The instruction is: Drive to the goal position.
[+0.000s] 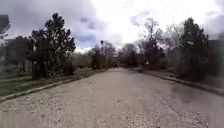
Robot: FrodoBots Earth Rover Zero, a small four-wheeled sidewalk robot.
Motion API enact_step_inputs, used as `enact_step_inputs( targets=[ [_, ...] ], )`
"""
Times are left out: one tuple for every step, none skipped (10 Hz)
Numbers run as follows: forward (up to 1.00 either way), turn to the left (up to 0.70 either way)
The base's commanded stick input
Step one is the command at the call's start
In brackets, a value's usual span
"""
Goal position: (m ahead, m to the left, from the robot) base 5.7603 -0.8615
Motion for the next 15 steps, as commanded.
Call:
enact_step_inputs(
  targets=[
    [0.7,0.0],
    [0.7,0.0],
    [0.7,0.0],
    [0.7,0.0],
    [0.7,0.0],
    [0.7,0.0],
    [0.7,0.0],
    [0.7,0.0],
    [0.7,0.0],
    [0.7,0.0],
    [0.7,0.0],
    [0.7,0.0],
    [0.7,0.0],
    [0.7,0.0],
    [0.7,0.0]
  ],
)
